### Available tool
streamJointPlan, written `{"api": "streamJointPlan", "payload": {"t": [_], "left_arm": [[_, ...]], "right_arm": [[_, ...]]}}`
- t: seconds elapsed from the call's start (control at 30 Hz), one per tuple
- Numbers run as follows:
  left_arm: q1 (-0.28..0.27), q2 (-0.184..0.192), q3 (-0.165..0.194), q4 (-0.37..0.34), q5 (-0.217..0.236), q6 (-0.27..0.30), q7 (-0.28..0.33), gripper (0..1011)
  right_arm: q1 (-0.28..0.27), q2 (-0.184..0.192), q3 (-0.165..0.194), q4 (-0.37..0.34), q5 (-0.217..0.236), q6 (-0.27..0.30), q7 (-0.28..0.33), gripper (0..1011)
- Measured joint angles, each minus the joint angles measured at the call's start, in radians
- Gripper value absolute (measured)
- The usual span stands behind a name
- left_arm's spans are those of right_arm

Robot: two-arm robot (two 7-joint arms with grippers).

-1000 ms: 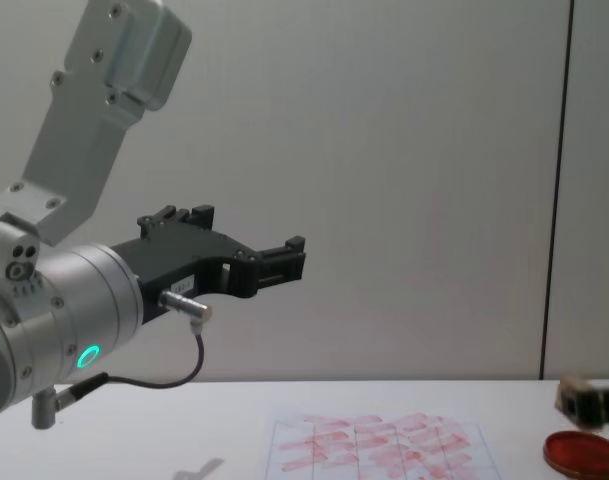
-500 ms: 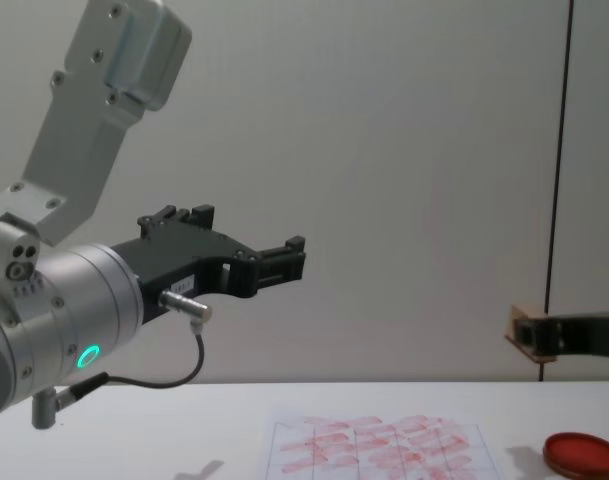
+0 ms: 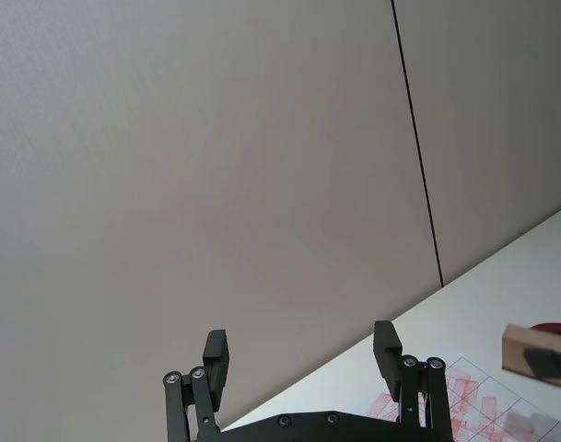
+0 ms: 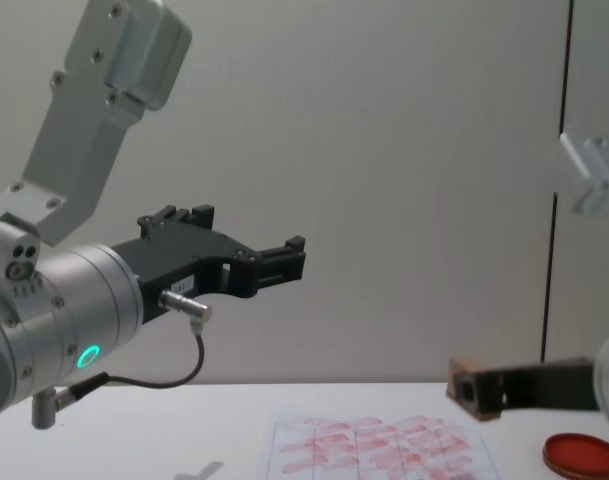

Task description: Use the one hand to pick up the stamp and affix it onto the A4 paper.

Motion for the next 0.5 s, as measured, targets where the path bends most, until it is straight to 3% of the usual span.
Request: {"api": "streamJointPlan", "payload": {"t": [0.5], "left_arm": [[0.0,0.0,0.0,0.0,0.0,0.0,0.0,1001]], "right_arm": [[-0.028,-0.014,-0.046,0.01,-0.049,0.052,0.054,220]]}}
